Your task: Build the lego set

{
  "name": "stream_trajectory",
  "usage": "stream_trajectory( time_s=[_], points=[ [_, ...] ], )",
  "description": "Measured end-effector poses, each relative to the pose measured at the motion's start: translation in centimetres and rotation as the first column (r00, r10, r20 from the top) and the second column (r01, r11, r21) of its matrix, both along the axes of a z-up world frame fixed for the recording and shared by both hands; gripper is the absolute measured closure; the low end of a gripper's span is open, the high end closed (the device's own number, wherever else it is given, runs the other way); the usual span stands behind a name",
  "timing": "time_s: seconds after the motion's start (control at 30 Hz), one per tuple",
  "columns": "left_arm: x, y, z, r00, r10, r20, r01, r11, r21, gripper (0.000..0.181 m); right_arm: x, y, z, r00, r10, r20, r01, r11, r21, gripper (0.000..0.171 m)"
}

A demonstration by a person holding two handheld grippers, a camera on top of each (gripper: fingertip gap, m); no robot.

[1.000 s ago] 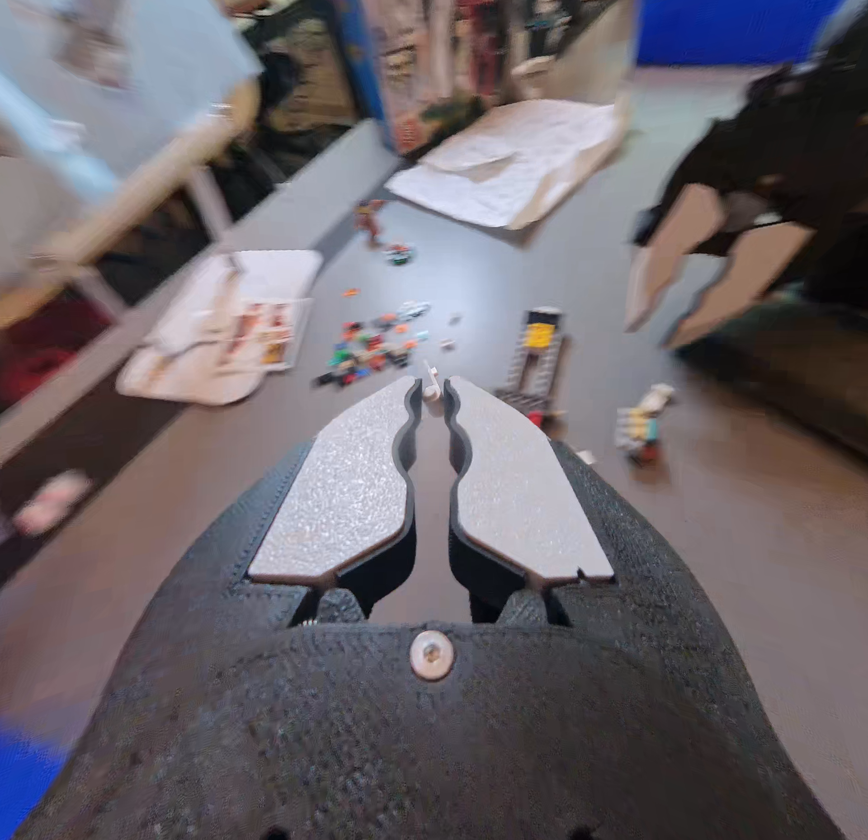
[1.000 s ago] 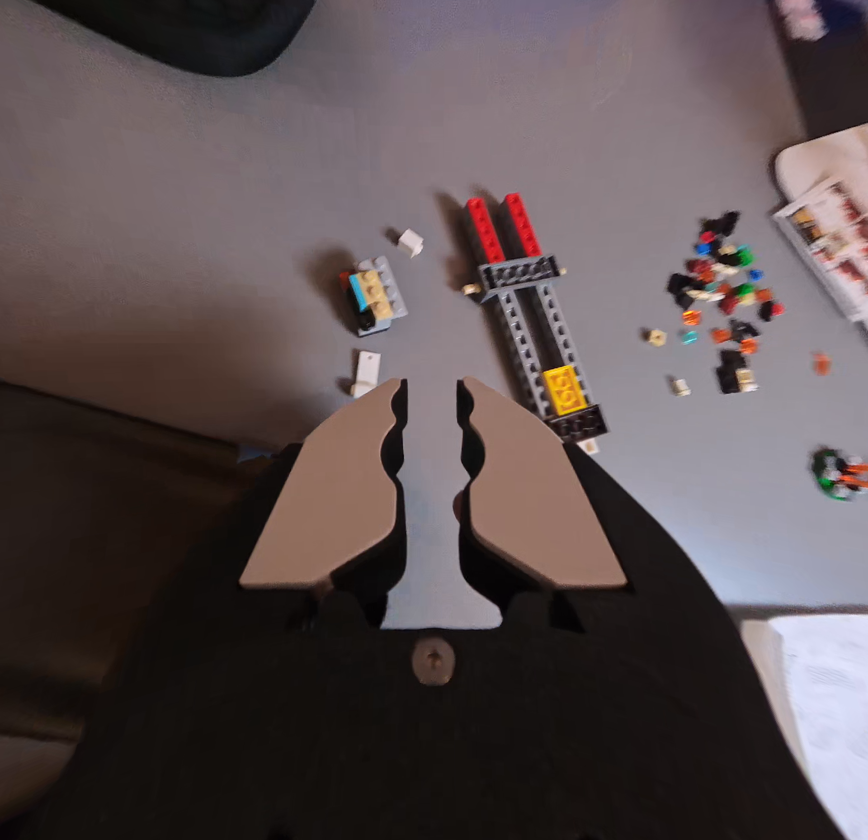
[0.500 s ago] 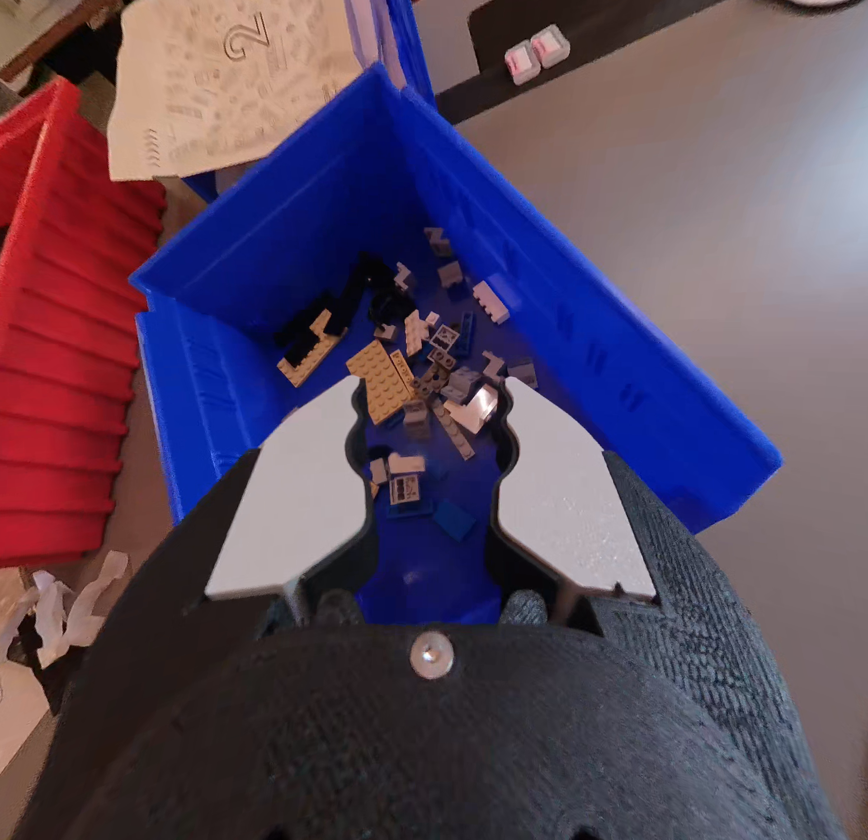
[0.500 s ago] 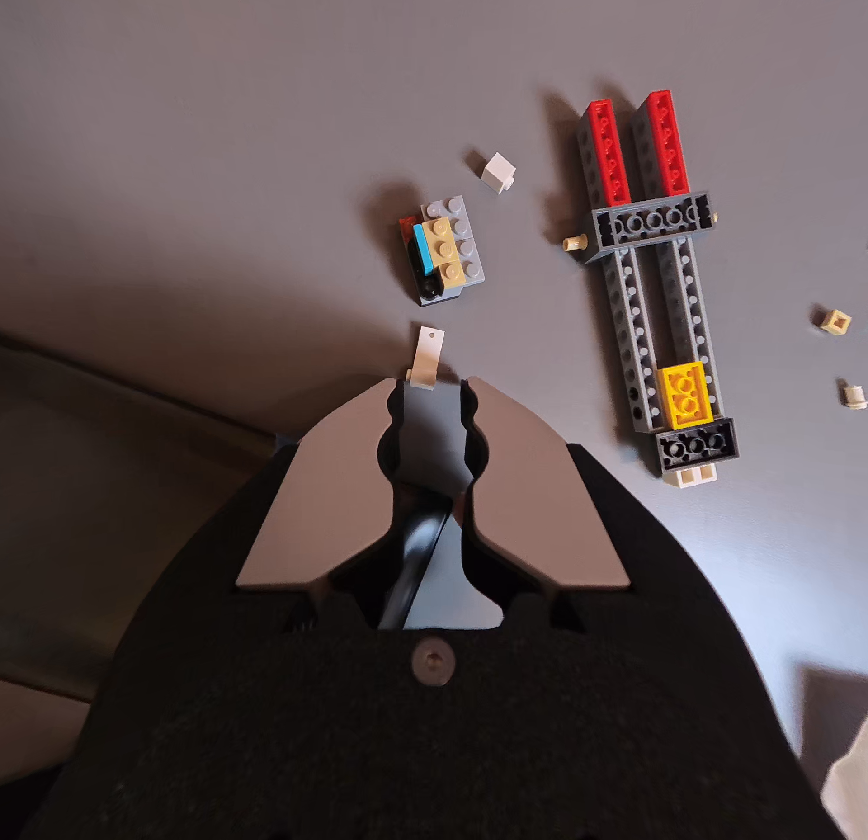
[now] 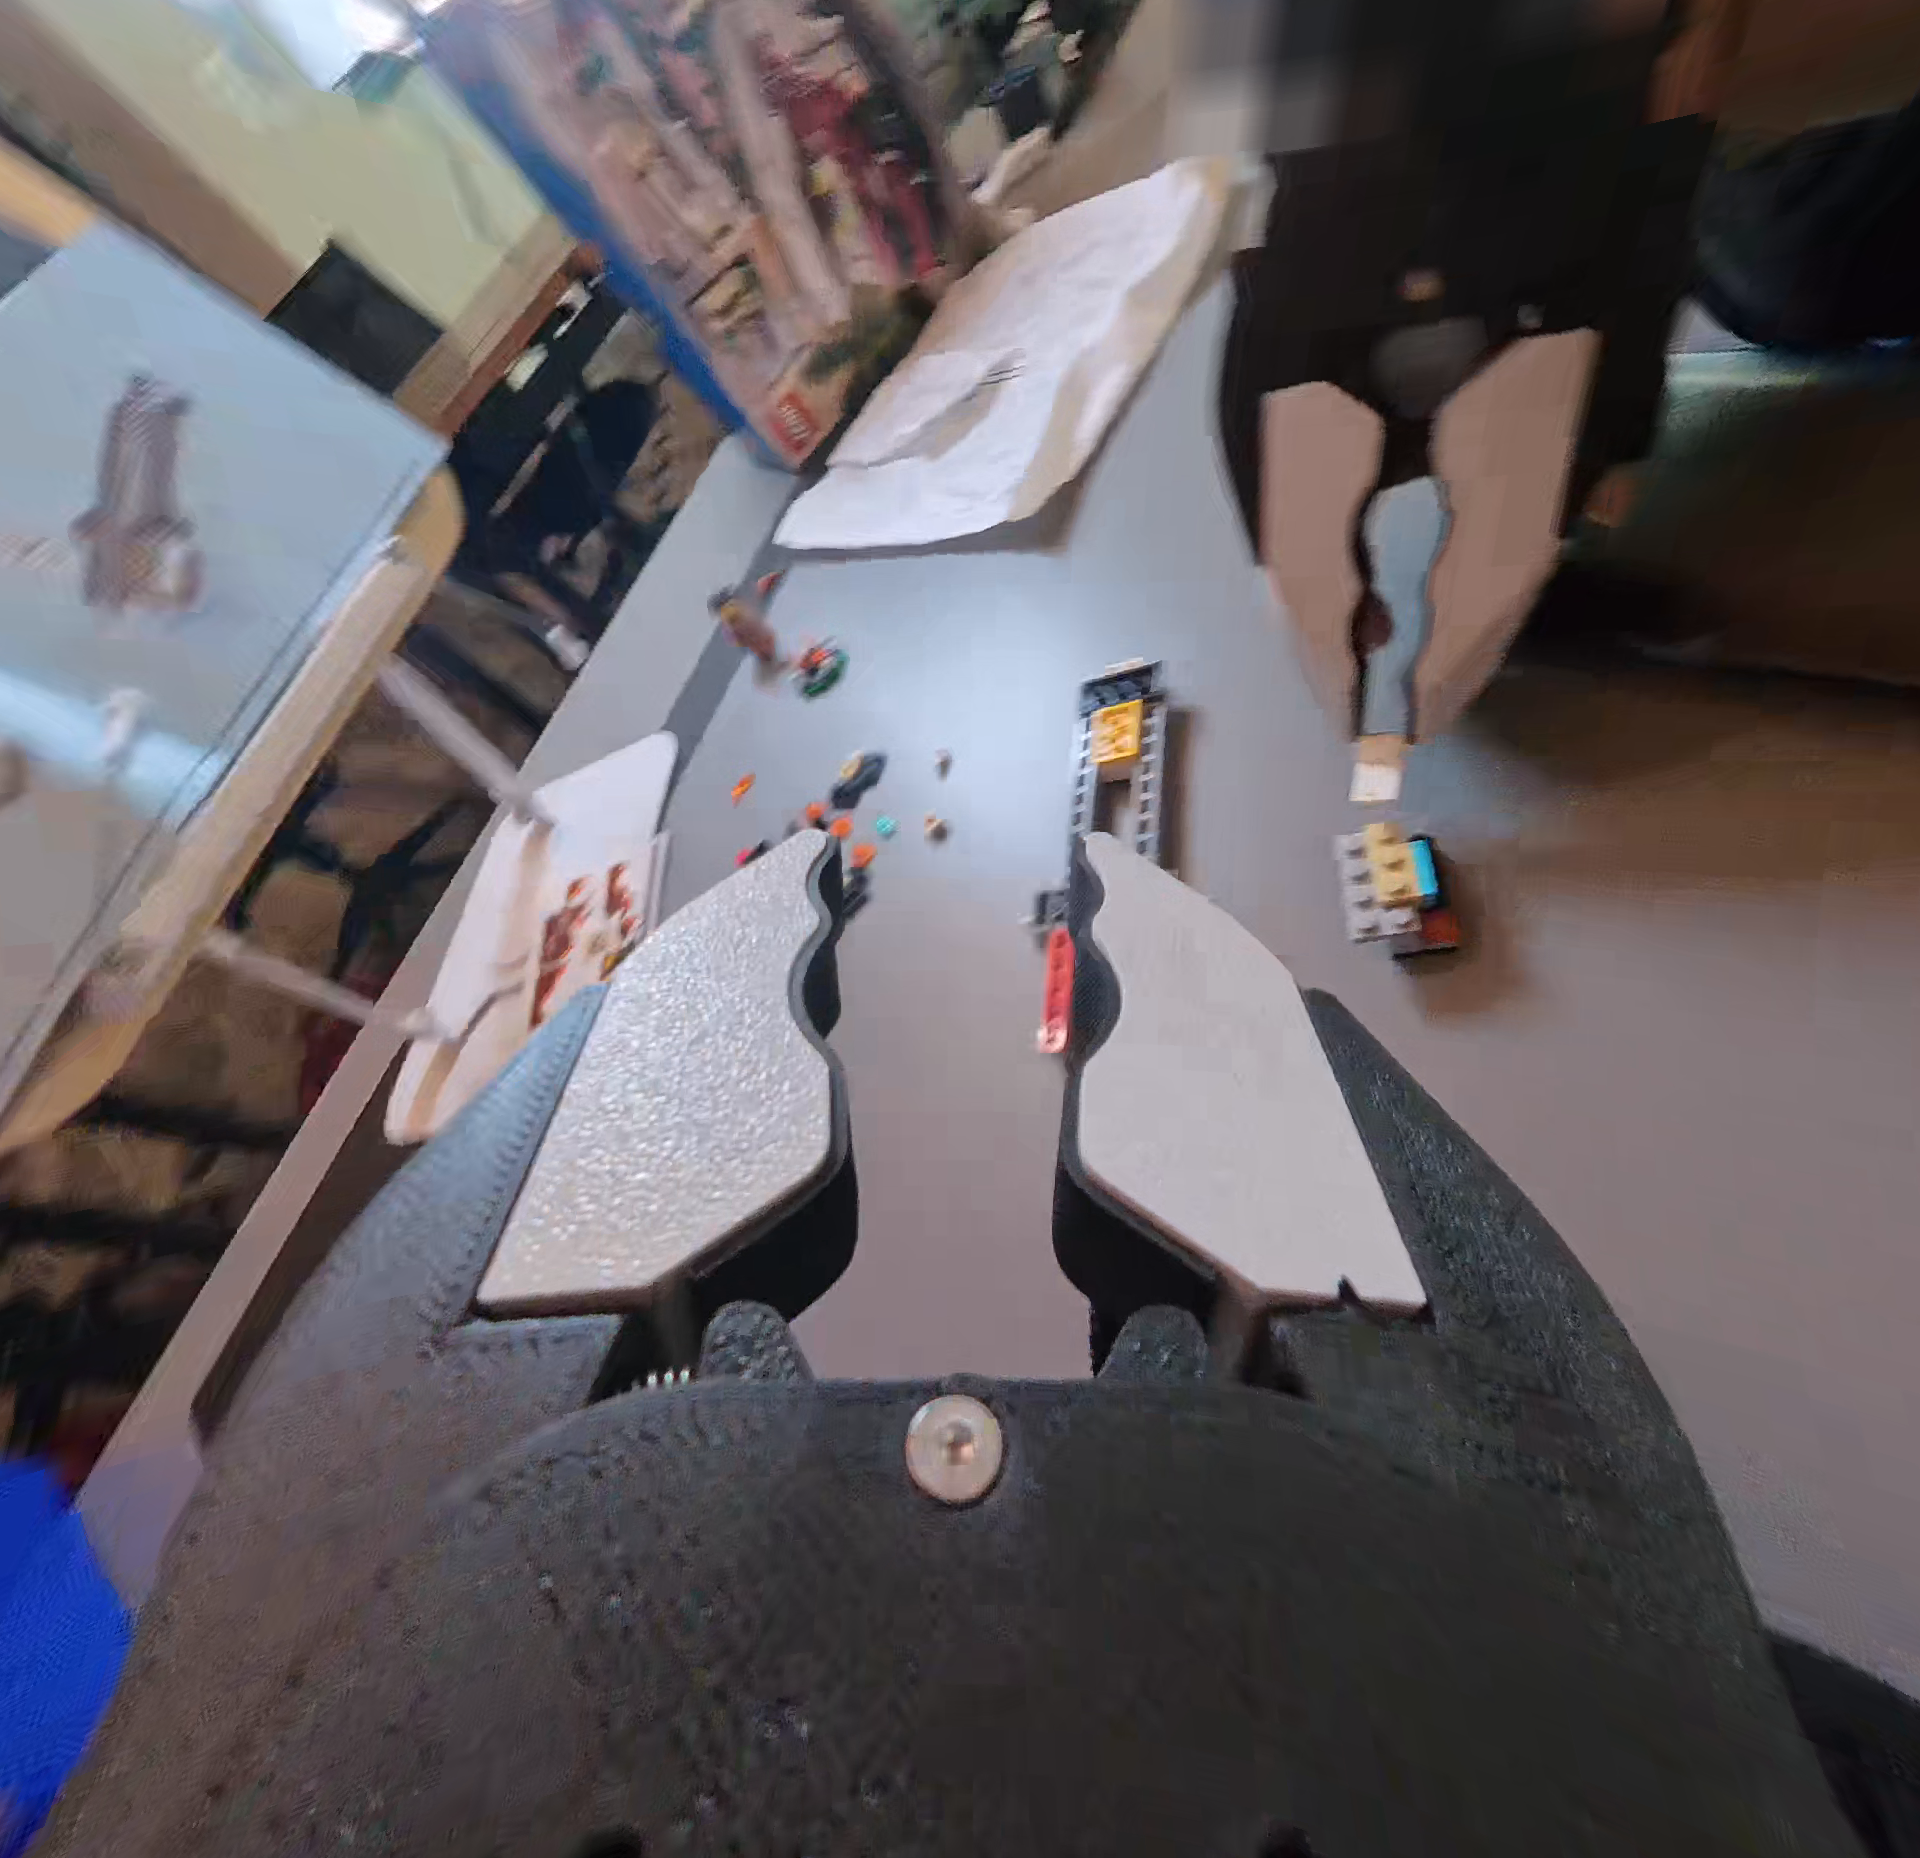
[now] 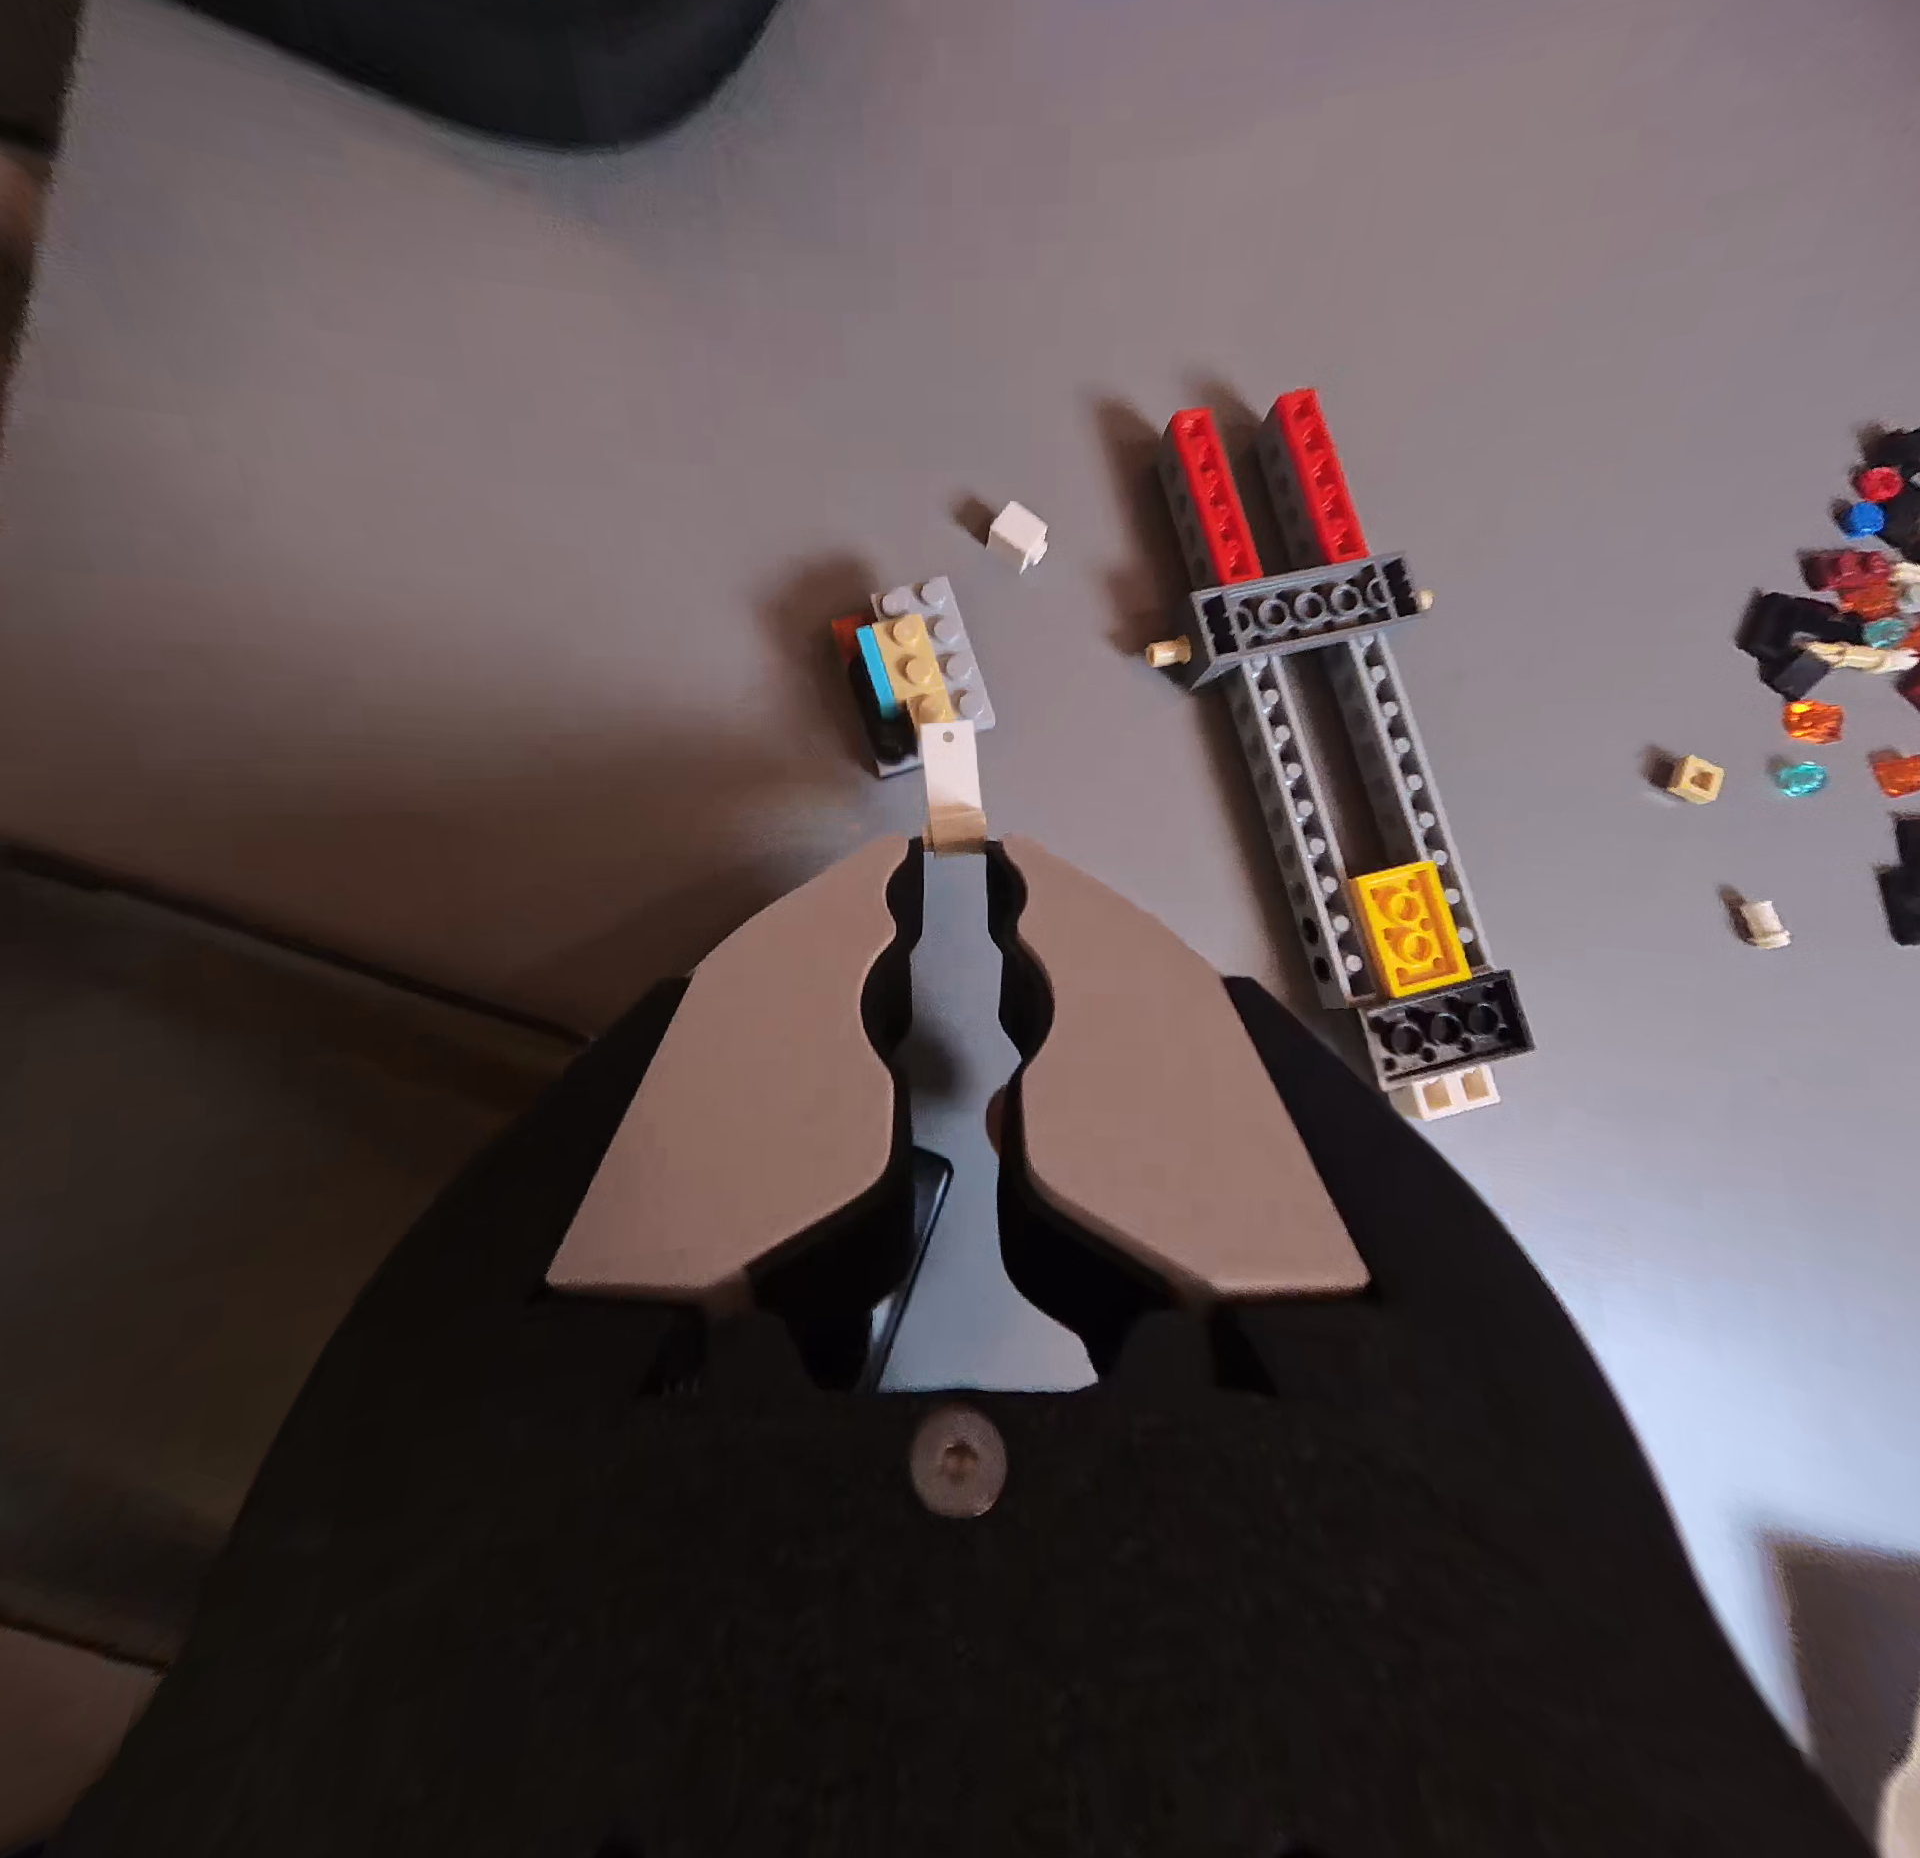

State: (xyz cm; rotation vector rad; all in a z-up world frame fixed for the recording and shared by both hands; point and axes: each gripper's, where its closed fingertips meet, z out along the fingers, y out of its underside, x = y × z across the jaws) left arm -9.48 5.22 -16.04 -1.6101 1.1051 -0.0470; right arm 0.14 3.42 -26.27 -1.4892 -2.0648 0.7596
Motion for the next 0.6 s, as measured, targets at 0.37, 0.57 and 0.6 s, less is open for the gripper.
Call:
stream_trajectory(
  time_s=[0.37,0.57,0.6],
  points=[
    [7.5,-4.5,-7.3,0.919,-0.364,-0.148,0.372,0.928,0.03,0.167,-1.2,-3.2,3.0,0.987,0.032,-0.155,-0.096,0.897,-0.432,0.16],
    [7.1,-4.9,-7.6,0.917,-0.381,-0.122,0.386,0.922,0.019,0.179,-1.6,-3.7,2.5,0.991,0.028,-0.129,-0.085,0.881,-0.465,0.16],
    [7.0,-4.9,-7.7,0.92,-0.377,-0.109,0.38,0.925,0.003,0.181,-1.7,-3.6,2.5,0.992,0.018,-0.128,-0.077,0.881,-0.468,0.16]
  ],
)
